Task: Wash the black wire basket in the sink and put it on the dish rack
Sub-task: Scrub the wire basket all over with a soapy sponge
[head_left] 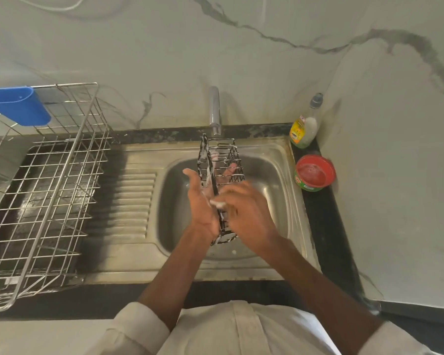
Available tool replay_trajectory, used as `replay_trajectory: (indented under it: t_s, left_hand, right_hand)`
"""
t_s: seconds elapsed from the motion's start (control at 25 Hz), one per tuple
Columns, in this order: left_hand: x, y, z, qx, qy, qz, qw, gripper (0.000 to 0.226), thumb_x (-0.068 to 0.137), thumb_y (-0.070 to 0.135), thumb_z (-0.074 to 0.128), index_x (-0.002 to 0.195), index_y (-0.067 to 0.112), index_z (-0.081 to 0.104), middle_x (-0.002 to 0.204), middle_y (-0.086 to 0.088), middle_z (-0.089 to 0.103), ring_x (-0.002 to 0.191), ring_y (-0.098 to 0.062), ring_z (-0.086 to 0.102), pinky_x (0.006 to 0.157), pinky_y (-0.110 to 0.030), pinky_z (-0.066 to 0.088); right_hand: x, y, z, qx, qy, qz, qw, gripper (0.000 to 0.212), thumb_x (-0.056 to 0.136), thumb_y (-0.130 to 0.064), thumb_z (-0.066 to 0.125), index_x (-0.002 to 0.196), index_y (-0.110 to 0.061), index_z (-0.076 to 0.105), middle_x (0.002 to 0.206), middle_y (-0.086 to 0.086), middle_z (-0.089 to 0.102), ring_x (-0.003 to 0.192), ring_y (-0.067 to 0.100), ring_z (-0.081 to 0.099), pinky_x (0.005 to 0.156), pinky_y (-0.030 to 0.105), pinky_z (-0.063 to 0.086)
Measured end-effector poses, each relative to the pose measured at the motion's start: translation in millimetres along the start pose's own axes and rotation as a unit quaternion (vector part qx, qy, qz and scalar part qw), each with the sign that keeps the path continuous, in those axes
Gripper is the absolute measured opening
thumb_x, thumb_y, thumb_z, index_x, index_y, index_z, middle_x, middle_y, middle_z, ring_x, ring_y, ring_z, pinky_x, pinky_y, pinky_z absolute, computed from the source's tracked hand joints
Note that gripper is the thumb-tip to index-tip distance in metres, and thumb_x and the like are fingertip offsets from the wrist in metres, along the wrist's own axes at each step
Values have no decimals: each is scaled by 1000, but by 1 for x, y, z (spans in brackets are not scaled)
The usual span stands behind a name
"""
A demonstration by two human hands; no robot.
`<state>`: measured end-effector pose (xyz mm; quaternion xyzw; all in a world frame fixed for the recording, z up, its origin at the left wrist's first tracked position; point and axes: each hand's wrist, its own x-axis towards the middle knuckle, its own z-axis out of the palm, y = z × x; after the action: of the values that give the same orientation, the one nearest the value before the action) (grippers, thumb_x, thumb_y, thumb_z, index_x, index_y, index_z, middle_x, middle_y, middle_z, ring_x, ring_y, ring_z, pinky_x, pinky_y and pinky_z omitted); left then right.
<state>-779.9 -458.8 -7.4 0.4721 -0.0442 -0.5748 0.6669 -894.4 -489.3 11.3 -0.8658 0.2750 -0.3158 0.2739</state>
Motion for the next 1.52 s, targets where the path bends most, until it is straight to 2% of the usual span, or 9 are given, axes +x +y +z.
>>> replay_trajectory:
  t_s: [0.08,0.24,0.36,0.48,0.68,0.92,1.12,1.36,1.52]
  left_hand:
    - [4,2,-5,-48,-15,-2,999,104,91,92,19,120,15,82,117,-15,77,105,-35,71,102,-51,50]
    - [17,-3,-8,-31,37,0,999,91,96,86,37,133,11,75,115,-18,74,101,-34,69,92,-48,53]
    - [16,0,3,-64,103,-14,992,77,105,75,32,118,12,76,93,-13,77,86,-30,69,79,-41,55]
    - [16,2,5,-84,160,-23,983,78,109,70,25,106,11,76,82,-13,80,88,-33,71,81,-43,57]
    - [14,5,2,-78,208,-59,973,76,109,68,27,105,10,76,85,-13,80,74,-34,76,86,-40,54]
    - [21,8,-1,-144,229,-37,962,67,113,55,29,99,8,75,89,-14,79,92,-36,72,114,-56,46]
    - [11,6,0,-118,169,-55,977,72,112,60,28,92,8,73,86,-14,74,71,-29,73,76,-40,55]
    - [2,-9,-9,66,79,-88,991,94,97,87,22,106,11,77,85,-9,80,72,-21,78,65,-31,54]
    - [21,3,-27,-15,19,-72,997,108,93,91,26,146,4,63,142,-32,63,123,-43,68,110,-57,52]
  right_hand:
    - [-33,8,-8,-25,-4,-45,999,44,73,20,73,99,-14,81,99,-2,74,90,21,66,74,34,58]
    - [-45,15,-6,-37,123,194,973,32,85,8,71,104,-15,80,100,-3,75,83,11,70,75,21,59]
    - [-38,3,7,-21,104,113,988,32,85,9,70,107,-13,80,103,0,75,85,8,70,80,3,48]
    - [-30,9,0,-27,135,174,975,34,84,12,69,106,-12,80,102,1,76,88,15,72,81,0,43]
    - [-47,10,7,-47,166,145,974,19,87,1,75,102,-10,80,98,2,75,81,12,69,71,27,60]
    - [-57,1,18,43,122,101,986,16,83,-4,80,99,-8,78,96,-2,75,75,4,67,67,13,54]
    - [-29,-15,8,15,18,63,998,20,84,-8,74,103,-13,78,102,-1,75,90,11,68,81,24,58]
    - [42,2,5,-76,-67,121,988,22,90,-8,68,107,-18,78,105,-1,73,100,19,63,89,42,54]
    - [-11,-15,3,-90,-85,58,991,38,77,10,71,101,-18,76,108,-2,72,101,22,62,80,34,54]
